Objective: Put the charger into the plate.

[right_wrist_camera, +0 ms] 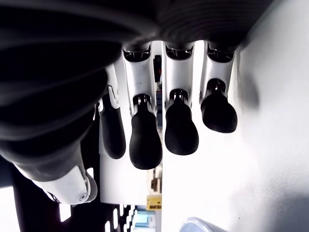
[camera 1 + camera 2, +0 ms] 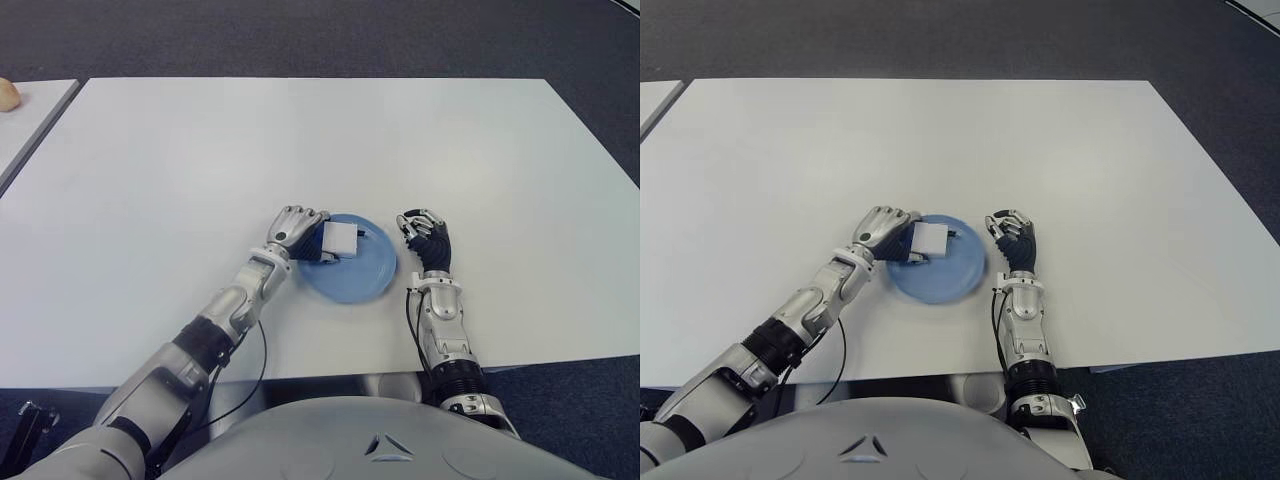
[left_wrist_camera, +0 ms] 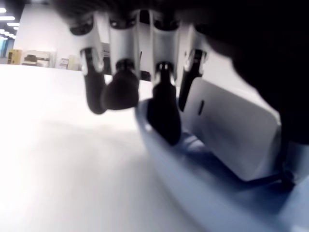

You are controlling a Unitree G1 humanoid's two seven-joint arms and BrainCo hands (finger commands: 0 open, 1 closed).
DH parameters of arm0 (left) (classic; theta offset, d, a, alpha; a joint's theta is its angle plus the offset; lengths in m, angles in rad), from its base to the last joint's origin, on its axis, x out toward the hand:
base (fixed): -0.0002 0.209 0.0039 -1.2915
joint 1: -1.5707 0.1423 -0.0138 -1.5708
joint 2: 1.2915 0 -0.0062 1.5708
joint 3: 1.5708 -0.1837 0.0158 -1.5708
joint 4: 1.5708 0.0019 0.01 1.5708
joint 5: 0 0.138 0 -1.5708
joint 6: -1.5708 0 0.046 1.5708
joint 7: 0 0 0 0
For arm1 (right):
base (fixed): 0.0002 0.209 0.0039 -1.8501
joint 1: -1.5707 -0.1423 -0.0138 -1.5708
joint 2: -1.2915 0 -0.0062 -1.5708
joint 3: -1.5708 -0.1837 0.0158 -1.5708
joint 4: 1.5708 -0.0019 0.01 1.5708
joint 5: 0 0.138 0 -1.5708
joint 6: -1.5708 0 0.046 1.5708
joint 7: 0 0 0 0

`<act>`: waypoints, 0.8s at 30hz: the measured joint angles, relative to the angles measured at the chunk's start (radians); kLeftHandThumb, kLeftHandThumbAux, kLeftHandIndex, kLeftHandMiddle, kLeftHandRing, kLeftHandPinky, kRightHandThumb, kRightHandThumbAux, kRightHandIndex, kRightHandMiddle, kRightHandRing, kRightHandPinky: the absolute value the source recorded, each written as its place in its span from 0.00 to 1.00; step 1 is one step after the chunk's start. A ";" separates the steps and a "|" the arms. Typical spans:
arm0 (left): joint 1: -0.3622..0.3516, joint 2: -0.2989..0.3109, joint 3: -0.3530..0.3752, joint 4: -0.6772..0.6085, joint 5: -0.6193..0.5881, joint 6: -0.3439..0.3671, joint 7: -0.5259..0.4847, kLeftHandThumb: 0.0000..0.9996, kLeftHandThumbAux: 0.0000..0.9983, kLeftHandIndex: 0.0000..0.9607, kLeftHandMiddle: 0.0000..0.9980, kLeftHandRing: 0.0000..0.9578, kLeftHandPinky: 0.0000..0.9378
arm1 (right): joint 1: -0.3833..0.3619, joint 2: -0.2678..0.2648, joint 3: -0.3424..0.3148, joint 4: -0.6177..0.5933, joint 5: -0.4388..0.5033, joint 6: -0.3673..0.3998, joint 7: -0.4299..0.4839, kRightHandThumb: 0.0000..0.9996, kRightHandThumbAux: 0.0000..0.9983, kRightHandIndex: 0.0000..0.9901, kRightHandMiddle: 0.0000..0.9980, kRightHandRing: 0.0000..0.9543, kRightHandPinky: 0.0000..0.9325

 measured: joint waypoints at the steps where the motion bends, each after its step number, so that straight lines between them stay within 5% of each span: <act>1: -0.002 0.001 -0.001 0.000 0.001 0.000 0.000 0.53 0.62 0.07 0.10 0.08 0.07 | 0.000 0.000 0.000 0.000 0.000 0.000 0.000 0.71 0.73 0.44 0.76 0.78 0.81; 12: -0.012 0.006 -0.010 -0.005 0.041 0.016 0.005 0.48 0.57 0.00 0.00 0.00 0.00 | 0.000 0.000 -0.002 0.000 0.000 0.000 0.000 0.71 0.73 0.44 0.76 0.78 0.81; 24: 0.003 0.001 -0.009 0.010 0.067 -0.006 0.205 0.39 0.51 0.00 0.00 0.00 0.00 | -0.001 -0.001 -0.001 0.000 0.000 0.000 -0.001 0.71 0.73 0.44 0.76 0.78 0.81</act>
